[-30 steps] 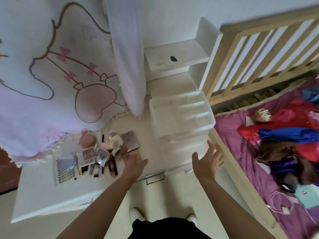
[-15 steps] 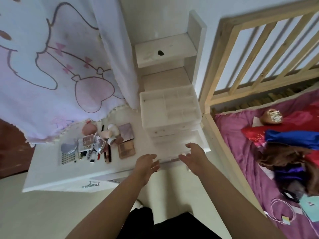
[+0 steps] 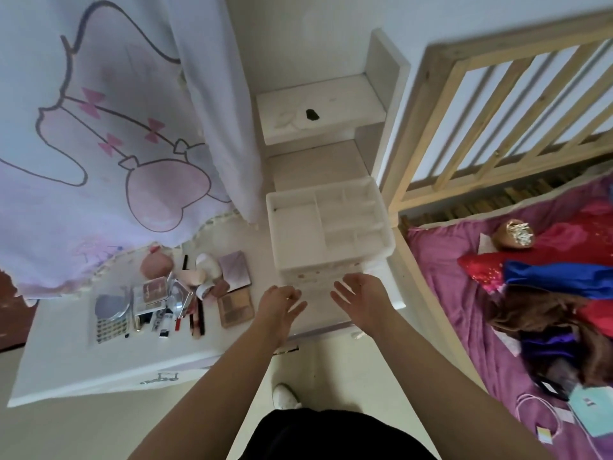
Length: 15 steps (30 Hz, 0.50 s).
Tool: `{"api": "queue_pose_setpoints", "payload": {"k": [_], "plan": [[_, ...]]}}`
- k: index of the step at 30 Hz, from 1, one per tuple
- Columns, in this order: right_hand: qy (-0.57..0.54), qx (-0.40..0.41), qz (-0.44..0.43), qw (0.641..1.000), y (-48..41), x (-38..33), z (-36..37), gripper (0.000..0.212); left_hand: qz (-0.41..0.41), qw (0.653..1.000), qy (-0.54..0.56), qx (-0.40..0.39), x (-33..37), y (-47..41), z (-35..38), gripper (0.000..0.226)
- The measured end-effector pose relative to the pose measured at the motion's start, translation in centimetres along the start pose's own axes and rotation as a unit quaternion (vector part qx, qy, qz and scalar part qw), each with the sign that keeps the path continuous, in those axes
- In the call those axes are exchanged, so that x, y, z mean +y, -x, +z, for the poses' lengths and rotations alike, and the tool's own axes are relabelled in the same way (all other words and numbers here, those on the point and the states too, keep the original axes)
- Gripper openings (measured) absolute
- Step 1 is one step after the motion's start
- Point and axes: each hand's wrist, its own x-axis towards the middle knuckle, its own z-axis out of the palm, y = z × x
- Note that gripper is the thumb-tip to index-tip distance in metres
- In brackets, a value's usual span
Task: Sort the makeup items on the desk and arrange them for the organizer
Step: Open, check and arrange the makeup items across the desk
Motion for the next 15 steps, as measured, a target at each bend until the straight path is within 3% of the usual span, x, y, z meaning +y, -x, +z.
{"api": "queue_pose_setpoints", "payload": {"k": [4, 7, 10, 12, 15], "plan": [[0.085, 0.047, -0.021, 0.995, -0.1, 0.9, -2.6, 0.035, -0.022, 0.996, -0.085, -0.024, -0.2, -1.3, -1.1, 0.024], [0.117, 0.123, -0.022, 0.985, -0.7, 0.7, -3.3, 0.04, -0.002, 0.983, -0.182, -0.005, -0.4, -2.2, -2.0, 0.055], [0.183, 0.168, -0.042, 0.968, -1.8, 0.8, -3.0, 0.056, 0.022, 0.965, -0.259, -0.02, -0.3, -4.0, -2.5, 0.047], [0.238, 0.198, -0.065, 0.949, -2.2, 0.8, -3.0, 0.073, 0.027, 0.96, -0.275, -0.038, -0.3, -4.8, -2.7, 0.054], [0.301, 0.186, -0.082, 0.932, -2.4, 0.4, -3.0, 0.081, 0.016, 0.961, -0.273, -0.046, -0.5, -4.9, -3.3, 0.063]]}}
